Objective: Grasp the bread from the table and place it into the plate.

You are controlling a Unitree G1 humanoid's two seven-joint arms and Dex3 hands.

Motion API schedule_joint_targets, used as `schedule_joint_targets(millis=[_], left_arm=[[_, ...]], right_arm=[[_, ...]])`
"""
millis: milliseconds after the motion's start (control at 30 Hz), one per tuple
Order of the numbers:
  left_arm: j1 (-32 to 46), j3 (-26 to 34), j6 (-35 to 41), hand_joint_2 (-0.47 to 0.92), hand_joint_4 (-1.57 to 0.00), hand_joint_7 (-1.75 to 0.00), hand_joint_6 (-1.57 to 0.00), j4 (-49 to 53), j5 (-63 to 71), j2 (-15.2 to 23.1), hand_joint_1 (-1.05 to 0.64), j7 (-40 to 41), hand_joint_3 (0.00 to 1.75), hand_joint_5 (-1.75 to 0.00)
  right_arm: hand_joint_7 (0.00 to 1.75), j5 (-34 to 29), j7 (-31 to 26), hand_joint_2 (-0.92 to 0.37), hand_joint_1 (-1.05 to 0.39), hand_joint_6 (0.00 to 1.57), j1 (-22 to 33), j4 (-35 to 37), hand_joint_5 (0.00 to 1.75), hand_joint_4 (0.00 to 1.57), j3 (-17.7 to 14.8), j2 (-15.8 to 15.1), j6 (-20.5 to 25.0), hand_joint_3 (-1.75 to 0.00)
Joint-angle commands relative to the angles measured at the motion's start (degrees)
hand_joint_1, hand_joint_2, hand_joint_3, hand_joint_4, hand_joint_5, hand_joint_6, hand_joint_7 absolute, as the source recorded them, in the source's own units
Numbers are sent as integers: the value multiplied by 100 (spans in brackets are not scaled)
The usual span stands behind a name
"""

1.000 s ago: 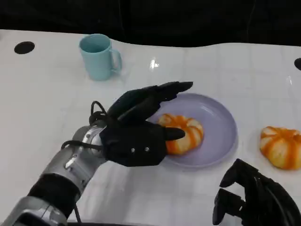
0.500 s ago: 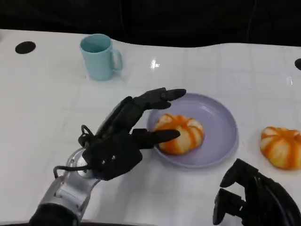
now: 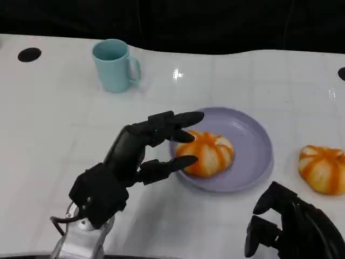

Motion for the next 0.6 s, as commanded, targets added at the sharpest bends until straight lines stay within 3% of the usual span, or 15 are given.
schedule_joint_targets(millis=[33,367,600], left_arm=[[292,132,368,92,-49,-20,-75,-457,-493,-67,-36,-312,3,-94],[972,263,1094,92,-61,-22,-81,-1396,-1221,-134,-26,-781,7,-90],[1365,378,1509,92,-69,-23,-86,-1862,-1663,-224,-31,-973,7,-89]], right_arm=[[175,55,-9,-92,-53,46,11,-51,175,77,-84,-48,13,-51],[175,66,-24,-92,-53,45,16,-48,175,75,-104,-42,20,-51],[175,76,-42,-92,-52,45,16,-90,175,75,-105,-53,75,-52]])
